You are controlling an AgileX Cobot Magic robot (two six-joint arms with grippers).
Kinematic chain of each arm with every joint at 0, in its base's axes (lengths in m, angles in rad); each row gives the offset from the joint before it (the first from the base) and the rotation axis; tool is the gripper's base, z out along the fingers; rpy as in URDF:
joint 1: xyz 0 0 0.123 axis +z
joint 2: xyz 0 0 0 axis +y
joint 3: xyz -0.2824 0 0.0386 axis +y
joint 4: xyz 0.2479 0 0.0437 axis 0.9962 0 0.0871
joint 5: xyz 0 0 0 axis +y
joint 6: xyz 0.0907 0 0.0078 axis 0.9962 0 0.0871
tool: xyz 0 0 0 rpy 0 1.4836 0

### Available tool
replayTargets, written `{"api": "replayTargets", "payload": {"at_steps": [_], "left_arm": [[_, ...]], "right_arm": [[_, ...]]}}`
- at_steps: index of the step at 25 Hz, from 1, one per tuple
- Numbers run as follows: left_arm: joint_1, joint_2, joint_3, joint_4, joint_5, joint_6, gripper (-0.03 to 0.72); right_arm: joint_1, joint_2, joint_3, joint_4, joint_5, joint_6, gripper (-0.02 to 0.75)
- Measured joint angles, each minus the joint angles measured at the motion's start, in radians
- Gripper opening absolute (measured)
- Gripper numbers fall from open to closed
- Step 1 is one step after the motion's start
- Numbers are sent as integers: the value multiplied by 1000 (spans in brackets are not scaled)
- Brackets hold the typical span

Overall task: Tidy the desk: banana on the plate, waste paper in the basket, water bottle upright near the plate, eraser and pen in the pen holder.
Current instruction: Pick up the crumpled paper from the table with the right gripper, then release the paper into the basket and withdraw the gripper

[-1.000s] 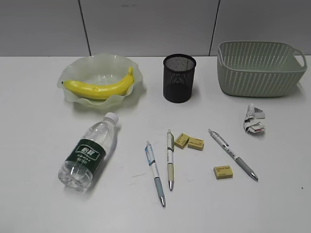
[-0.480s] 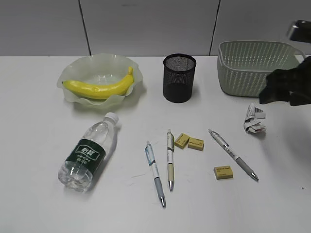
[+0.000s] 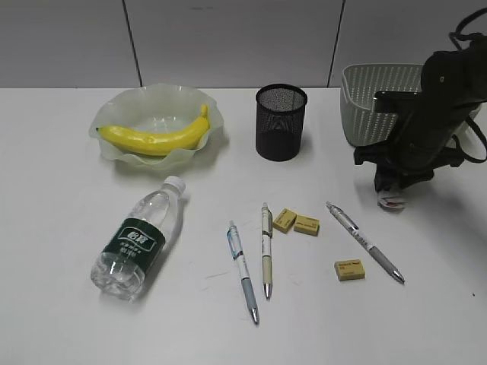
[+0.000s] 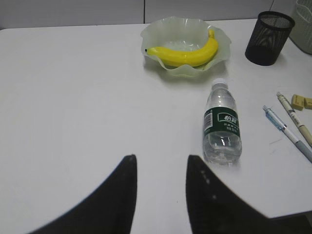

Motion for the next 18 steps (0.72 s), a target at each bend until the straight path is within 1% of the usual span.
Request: {"api": "replayTargets", "payload": {"at_steps": [1, 2, 4, 5, 7, 9, 10, 12, 14, 15, 16, 17, 18], "left_arm": [[0, 0, 0, 0, 0, 0, 257], [0, 2, 0, 0, 0, 0, 257], [0, 3, 0, -1, -1, 0, 257], [0, 3, 0, -1, -1, 0, 257], [0, 3, 0, -1, -2, 0, 255], [0, 2, 0, -1, -3, 0, 253], [1, 3, 0, -2, -3, 0, 252], [1, 3, 0, -2, -3, 0, 251], [1, 4, 0, -2, -3, 0, 251], [1, 6, 0, -2, -3, 0, 251], [1, 7, 0, -3, -3, 0, 250], [1, 7, 0, -3, -3, 0, 249], [1, 7, 0, -3, -3, 0, 249]], "right_arm": [[8, 1, -4, -50, 15, 39, 237], [14, -3, -2, -83, 28, 59, 148], [28, -52, 31, -126, 42, 67, 68], [34, -93, 61, -127, 44, 58, 59], [45, -235, 117, -124, 20, 34, 59], [43, -366, 150, -131, -60, 24, 59], [31, -413, 141, -142, -97, 23, 59], [-14, -425, 74, -156, -165, 21, 59], [-74, -343, -41, -162, -184, 21, 68], [-92, -291, -114, -164, -176, 20, 99], [-109, -223, -191, -166, -143, 18, 159], [-120, -157, -264, -170, -102, 8, 231], [-124, -101, -319, -170, -45, -13, 339]]}}
